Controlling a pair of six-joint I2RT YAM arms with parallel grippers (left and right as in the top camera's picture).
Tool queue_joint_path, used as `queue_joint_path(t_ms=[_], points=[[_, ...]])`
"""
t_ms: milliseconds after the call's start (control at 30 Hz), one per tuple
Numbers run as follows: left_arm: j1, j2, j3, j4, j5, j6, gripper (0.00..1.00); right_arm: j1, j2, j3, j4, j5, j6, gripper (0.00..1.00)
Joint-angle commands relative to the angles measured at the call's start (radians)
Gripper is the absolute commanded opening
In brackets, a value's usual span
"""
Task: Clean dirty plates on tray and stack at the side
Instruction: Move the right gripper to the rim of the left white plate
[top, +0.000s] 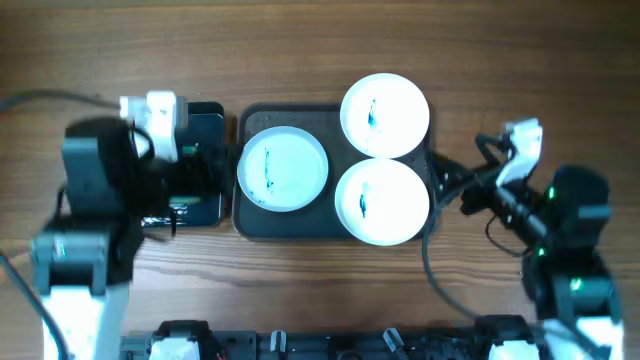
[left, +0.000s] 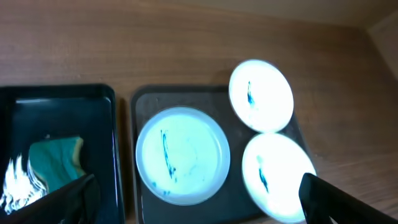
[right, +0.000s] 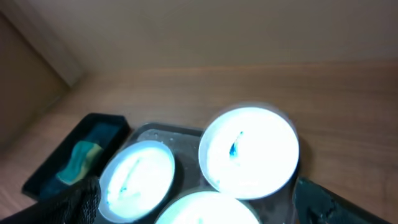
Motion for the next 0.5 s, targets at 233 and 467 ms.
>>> queue_joint_path(t_ms=[233,467], points=[[0.001,0.192,0.128,-0.048,0.014,0.008,1.0,0.004,0.367,0.191,-0.22,-0.099,0.048,1.0],[0.001,0.192,0.128,-0.157,0.041,0.009,1.0,0.004,0.474,0.191,-0.233,-0.114,0.012,0.95]])
